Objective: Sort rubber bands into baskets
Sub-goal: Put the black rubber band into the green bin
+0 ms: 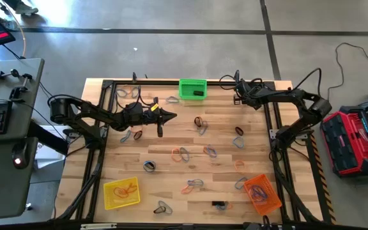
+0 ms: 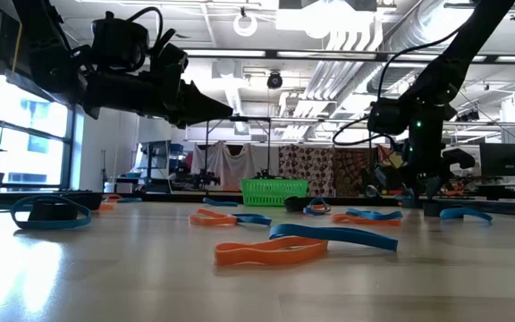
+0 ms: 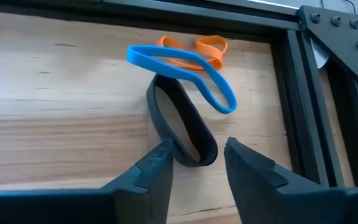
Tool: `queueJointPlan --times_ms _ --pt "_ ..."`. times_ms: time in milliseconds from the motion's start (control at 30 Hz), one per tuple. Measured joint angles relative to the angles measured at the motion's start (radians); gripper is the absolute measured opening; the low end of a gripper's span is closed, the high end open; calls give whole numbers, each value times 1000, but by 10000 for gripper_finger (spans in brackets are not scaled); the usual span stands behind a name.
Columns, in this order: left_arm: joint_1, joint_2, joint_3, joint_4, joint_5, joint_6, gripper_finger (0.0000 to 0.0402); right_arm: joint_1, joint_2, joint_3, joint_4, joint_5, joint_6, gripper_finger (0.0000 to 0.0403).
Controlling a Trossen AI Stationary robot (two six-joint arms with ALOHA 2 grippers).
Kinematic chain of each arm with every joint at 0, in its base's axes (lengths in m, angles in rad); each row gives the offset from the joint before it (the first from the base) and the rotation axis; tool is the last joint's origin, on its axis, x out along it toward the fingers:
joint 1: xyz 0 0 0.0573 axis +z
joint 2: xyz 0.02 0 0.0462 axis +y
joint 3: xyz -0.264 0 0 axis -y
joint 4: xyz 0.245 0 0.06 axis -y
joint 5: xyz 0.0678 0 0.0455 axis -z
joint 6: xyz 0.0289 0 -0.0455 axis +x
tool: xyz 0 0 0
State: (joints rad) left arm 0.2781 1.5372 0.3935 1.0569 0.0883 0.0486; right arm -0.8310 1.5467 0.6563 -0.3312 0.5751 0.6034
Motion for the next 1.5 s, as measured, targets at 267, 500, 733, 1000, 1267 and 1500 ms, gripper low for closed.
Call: queueJointPlan --times_ms 267,500,733,1000,1267,1500 --pt "0 0 0 -2 0 7 0 2 0 0 0 -23 1 46" --pt "0 0 0 -11 -1 8 0 19 0 1 -21 -89 -36 5" --pt "0 0 0 -11 -5 8 0 71 -18 1 -28 -116 -54 1" --pt "0 0 0 -11 -5 7 0 146 -125 1 -48 -123 -54 0" --pt "0 0 0 -11 -5 7 0 172 -291 1 -53 -247 -51 0" --pt "0 0 0 -11 -5 7 0 163 -359 1 -53 -352 -65 0"
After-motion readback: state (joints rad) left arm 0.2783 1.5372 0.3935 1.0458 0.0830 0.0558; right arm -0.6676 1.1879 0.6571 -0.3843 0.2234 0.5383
